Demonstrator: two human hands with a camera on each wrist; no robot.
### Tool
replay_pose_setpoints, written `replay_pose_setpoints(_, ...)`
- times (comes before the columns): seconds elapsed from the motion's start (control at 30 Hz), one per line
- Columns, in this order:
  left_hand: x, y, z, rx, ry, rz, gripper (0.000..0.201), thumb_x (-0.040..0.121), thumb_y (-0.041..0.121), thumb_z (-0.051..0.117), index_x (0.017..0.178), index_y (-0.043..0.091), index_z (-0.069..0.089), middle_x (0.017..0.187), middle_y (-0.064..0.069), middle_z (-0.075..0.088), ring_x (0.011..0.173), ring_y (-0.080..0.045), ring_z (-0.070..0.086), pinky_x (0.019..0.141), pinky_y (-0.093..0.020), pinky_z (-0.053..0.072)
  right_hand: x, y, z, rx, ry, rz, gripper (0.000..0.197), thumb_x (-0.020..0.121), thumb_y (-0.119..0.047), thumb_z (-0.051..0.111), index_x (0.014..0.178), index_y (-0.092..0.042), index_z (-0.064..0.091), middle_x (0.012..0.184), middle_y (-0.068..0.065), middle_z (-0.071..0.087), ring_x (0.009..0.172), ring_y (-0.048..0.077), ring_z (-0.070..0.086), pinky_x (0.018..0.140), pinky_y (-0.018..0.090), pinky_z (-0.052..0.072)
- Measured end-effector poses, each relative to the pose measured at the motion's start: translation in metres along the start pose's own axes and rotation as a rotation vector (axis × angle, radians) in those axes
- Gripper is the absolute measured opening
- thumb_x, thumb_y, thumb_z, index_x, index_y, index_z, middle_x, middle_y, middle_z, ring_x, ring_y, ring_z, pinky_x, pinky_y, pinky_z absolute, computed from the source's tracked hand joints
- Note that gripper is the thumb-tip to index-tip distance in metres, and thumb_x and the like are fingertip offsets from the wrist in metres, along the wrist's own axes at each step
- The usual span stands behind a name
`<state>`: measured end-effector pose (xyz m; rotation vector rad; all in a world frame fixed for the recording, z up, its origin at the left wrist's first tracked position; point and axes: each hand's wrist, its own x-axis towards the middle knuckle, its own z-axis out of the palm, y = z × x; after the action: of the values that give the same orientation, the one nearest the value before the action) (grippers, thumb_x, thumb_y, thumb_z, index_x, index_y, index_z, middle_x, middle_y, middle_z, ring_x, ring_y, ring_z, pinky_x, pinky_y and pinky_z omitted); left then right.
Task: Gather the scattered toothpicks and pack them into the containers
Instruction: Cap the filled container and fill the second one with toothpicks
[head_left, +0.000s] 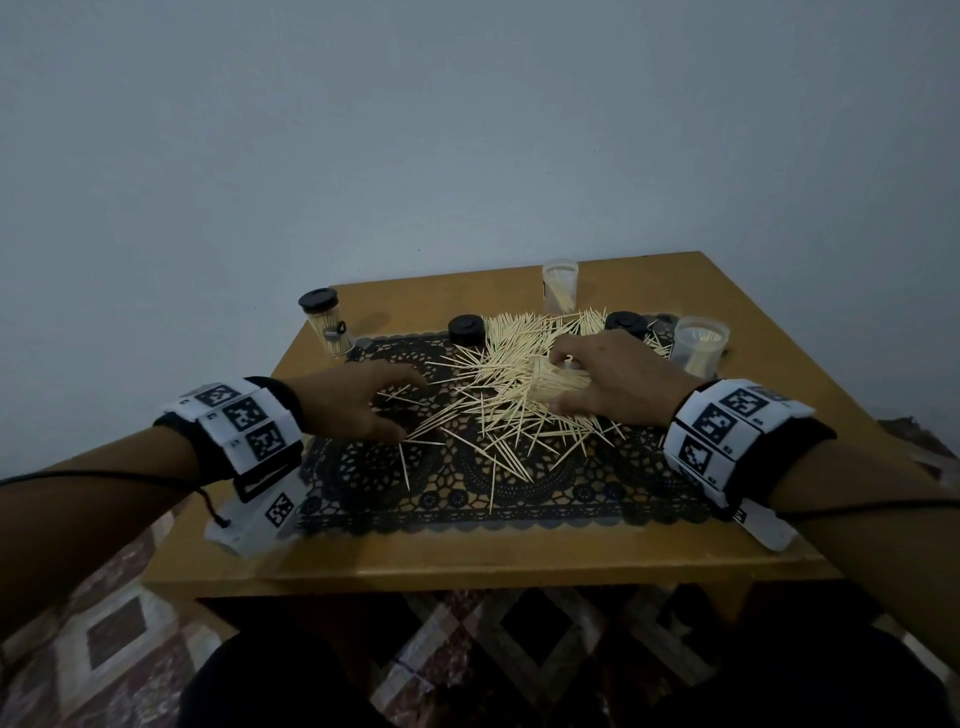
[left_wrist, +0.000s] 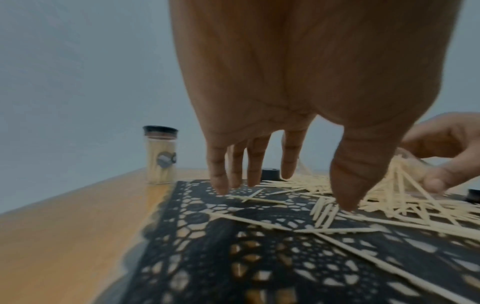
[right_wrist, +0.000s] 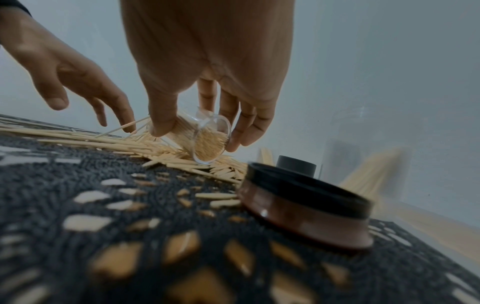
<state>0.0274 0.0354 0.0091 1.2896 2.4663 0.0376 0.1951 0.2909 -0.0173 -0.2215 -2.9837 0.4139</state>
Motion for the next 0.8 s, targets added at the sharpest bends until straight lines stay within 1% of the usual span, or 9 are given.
replay_pose_setpoints(0.07,-0.003,-0.013,0.001,0.03,-0.041,-0.101,0.072,0.087,0.026,0.067,0.147,0.03,0.028,0.152,-0.001,0.033,0.135,-0.021,0.036,0.113,-0.04,0.031,0.0,0.0,-0.001,0.01,0.003,0.003,0.051,0.079,-0.046,0.075,0.117,-0.018,0.057,0.111,0.008,0.067,0.096,0.024,0.061,0.082,0.038,0.052)
replay_pose_setpoints(0.13,-0.004,-0.019,0.005,0.095,-0.083,-0.148,0.074,0.086,0.021,0.066,0.148,0.027,0.027,0.15,-0.003,0.035,0.134,-0.023,0.037,0.111,-0.037,0.032,-0.001,0.0,-0.001,0.017,0.001,0.003,0.051,0.079,-0.046,0.075,0.118,-0.019,0.057,0.112,0.008,0.066,0.098,0.023,0.061,0.083,0.037,0.052)
replay_pose_setpoints(0.23,-0.004,-0.016,0.012,0.188,0.034,-0.083,0.061,0.086,0.024,0.068,0.141,0.021,0.043,0.139,-0.002,0.047,0.124,-0.02,0.046,0.101,-0.03,0.038,-0.001,0.0,-0.002,0.027,0.013,0.014,0.053,0.08,-0.046,0.074,0.121,-0.018,0.055,0.114,0.007,0.065,0.1,0.022,0.06,0.081,0.033,0.049)
replay_pose_setpoints(0.37,0.002,-0.011,0.017,0.137,0.189,-0.007,0.03,0.085,0.02,0.07,0.114,0.018,0.064,0.114,0.0,0.061,0.1,-0.014,0.055,0.082,-0.022,0.042,-0.001,0.001,-0.001,0.044,0.035,0.025,0.055,0.08,-0.048,0.073,0.122,-0.018,0.054,0.115,0.009,0.065,0.102,0.023,0.06,0.085,0.035,0.05)
replay_pose_setpoints(0.47,0.009,-0.005,0.021,0.066,0.219,0.058,0.014,0.084,0.015,0.07,0.098,0.017,0.067,0.099,0.002,0.065,0.091,-0.012,0.059,0.076,-0.019,0.044,-0.001,0.0,-0.001,0.052,0.041,0.035,0.055,0.08,-0.047,0.073,0.123,-0.017,0.054,0.114,0.01,0.065,0.103,0.024,0.061,0.086,0.037,0.051)
replay_pose_setpoints(0.6,0.02,0.007,0.025,0.047,0.249,0.15,0.009,0.085,0.01,0.068,0.093,0.015,0.069,0.091,0.003,0.068,0.079,-0.005,0.056,0.066,-0.006,0.038,-0.001,0.001,-0.002,0.053,0.046,0.041,0.054,0.081,-0.046,0.073,0.122,-0.017,0.053,0.116,0.011,0.065,0.103,0.024,0.061,0.085,0.035,0.049)
replay_pose_setpoints(0.67,0.023,0.009,0.024,0.001,0.292,0.174,0.009,0.085,0.009,0.068,0.091,0.016,0.069,0.088,0.005,0.067,0.078,-0.005,0.056,0.067,-0.01,0.04,0.0,0.002,-0.001,0.046,0.045,0.043,0.054,0.081,-0.046,0.073,0.123,-0.017,0.053,0.117,0.01,0.064,0.102,0.024,0.06,0.08,0.031,0.046)
replay_pose_setpoints(0.73,0.023,0.004,0.018,-0.06,0.362,0.153,0.016,0.086,0.004,0.064,0.093,0.018,0.068,0.093,0.005,0.066,0.082,-0.007,0.058,0.073,-0.02,0.046,0.0,0.002,-0.002,0.046,0.05,0.041,0.055,0.081,-0.046,0.073,0.123,-0.016,0.054,0.117,0.01,0.064,0.101,0.023,0.06,0.078,0.029,0.044)
replay_pose_setpoints(0.8,0.022,-0.007,0.009,-0.045,0.336,0.102,0.035,0.083,-0.003,0.059,0.109,0.02,0.067,0.108,0.005,0.063,0.097,-0.011,0.057,0.087,-0.03,0.049,0.0,0.003,-0.002,0.049,0.057,0.039,0.055,0.08,-0.046,0.073,0.122,-0.017,0.054,0.117,0.011,0.065,0.101,0.023,0.06,0.08,0.031,0.046)
